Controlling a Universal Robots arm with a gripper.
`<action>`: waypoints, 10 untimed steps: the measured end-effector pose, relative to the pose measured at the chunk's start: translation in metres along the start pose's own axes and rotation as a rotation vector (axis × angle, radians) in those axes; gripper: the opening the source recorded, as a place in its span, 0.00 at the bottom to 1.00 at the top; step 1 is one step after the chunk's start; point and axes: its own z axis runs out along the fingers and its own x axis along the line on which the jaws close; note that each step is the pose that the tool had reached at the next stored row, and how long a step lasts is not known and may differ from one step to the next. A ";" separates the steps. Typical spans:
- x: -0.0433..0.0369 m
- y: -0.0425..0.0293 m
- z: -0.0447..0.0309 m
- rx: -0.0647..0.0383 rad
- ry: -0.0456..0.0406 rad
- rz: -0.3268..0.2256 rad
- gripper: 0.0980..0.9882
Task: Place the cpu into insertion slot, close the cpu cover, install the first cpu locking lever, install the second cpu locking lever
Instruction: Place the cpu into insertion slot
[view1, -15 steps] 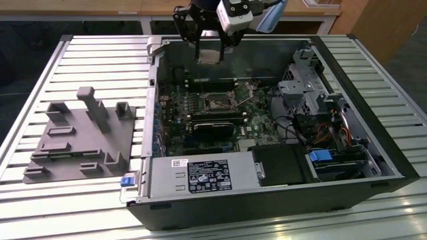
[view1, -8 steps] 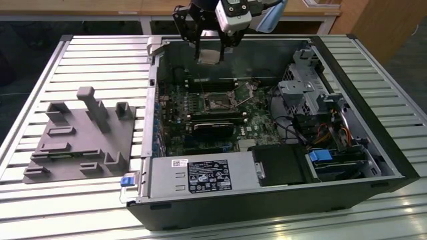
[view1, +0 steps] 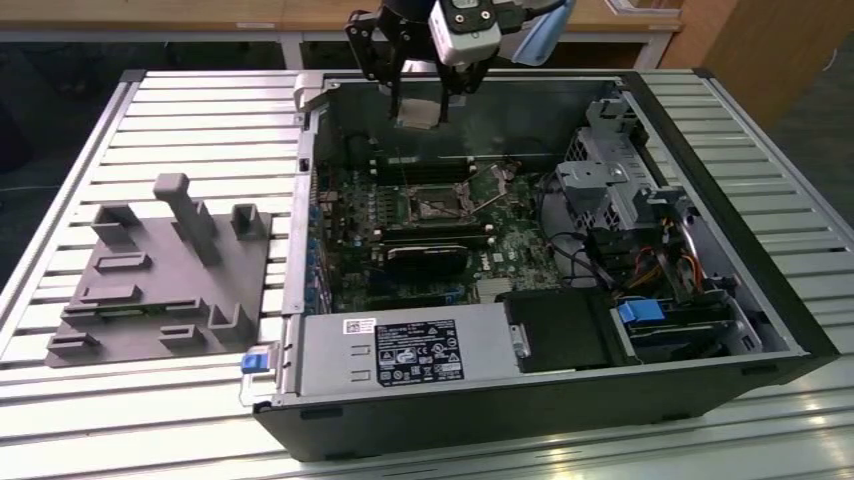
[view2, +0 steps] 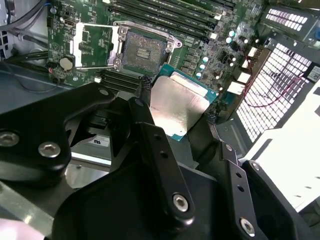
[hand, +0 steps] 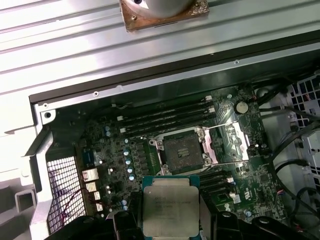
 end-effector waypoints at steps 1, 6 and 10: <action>0.0000 0.0000 0.0000 0.000 -0.0002 0.003 0.50; 0.0000 0.0000 0.0000 0.000 -0.0015 0.017 0.50; 0.0000 0.0000 0.0000 0.000 -0.0024 0.027 0.50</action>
